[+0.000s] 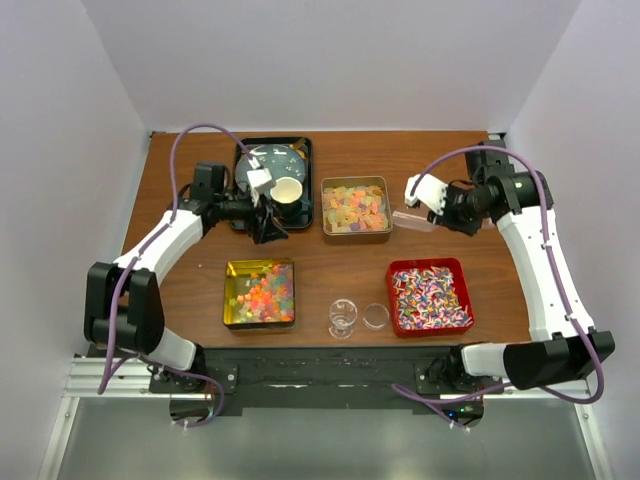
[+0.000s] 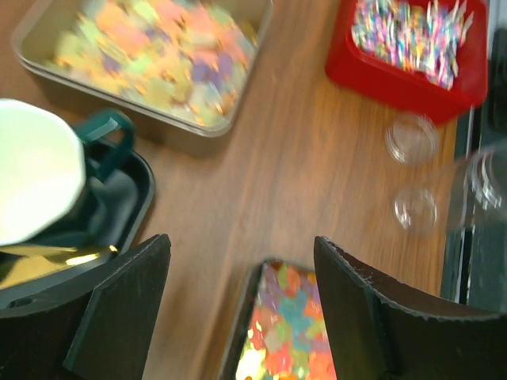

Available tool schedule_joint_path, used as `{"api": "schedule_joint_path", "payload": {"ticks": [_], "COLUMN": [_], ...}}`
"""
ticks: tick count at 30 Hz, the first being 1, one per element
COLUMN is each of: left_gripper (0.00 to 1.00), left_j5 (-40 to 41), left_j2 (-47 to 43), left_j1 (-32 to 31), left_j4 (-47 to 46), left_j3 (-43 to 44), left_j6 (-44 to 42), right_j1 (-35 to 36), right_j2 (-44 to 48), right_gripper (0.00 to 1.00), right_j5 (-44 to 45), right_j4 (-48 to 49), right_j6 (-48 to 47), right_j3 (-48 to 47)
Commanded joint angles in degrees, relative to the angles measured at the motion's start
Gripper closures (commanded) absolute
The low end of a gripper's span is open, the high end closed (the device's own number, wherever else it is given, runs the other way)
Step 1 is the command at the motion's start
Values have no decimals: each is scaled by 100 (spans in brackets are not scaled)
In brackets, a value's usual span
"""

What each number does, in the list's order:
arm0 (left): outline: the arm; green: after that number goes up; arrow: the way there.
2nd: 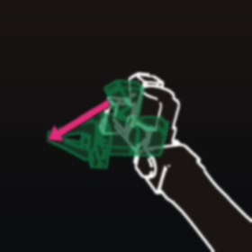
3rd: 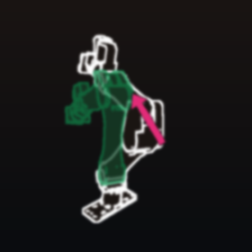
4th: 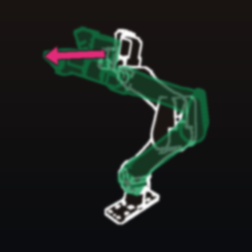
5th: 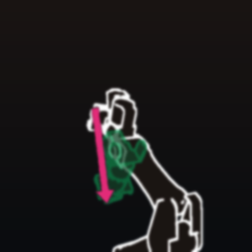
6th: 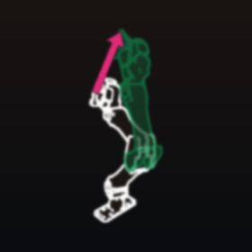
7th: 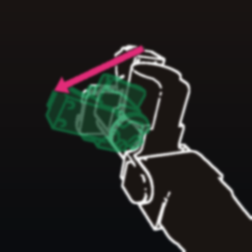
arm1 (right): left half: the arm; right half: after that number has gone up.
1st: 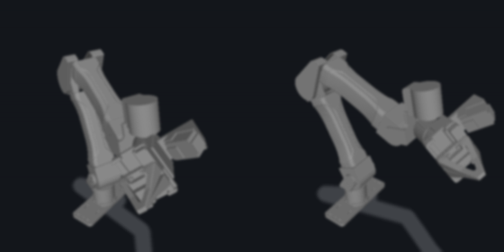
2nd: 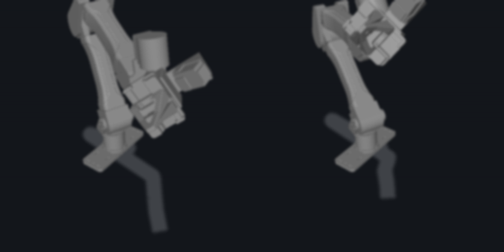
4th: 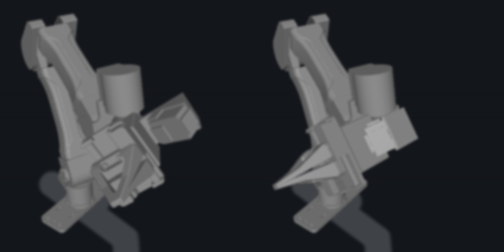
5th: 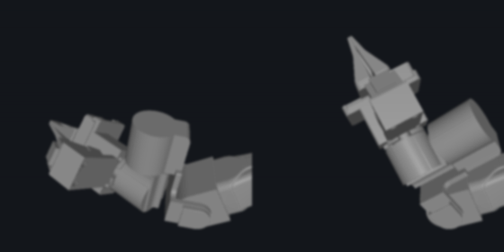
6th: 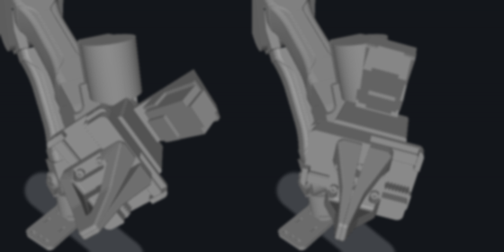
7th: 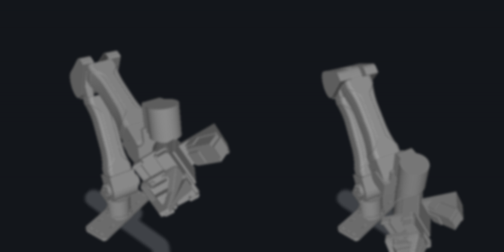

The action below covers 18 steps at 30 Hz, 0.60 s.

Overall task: Pack the candies
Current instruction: Move the storage box to the center of the board.

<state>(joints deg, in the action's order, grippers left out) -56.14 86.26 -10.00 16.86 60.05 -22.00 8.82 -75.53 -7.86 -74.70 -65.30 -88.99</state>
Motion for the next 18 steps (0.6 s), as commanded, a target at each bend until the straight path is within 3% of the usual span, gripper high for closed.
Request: {"api": "schedule_joint_path", "payload": {"ticks": [1, 8, 10, 18], "left_gripper": [23, 24, 24, 26], "left_j5": [295, 841, 894, 552], "left_j2": [-215, -557, -601, -110], "left_j1": [-107, 235, 209, -414], "left_j4": [1599, 3092, 3314, 2411], "left_j3": [208, 296, 288, 692], "left_j6": [-1850, -3230, -3784, -2705], "right_j1": [-38, -29, -38, -231], "right_j2": [214, -119, -147, 398], "right_gripper": [100, 100, 100, 100], "right_j5": [355, 363, 662, 2367], "right_j4": [-598, -844, -1222, -1618], "right_j6": [-720, -782, -1247, -3119], "right_j3": [356, -196, -172, 865]}}
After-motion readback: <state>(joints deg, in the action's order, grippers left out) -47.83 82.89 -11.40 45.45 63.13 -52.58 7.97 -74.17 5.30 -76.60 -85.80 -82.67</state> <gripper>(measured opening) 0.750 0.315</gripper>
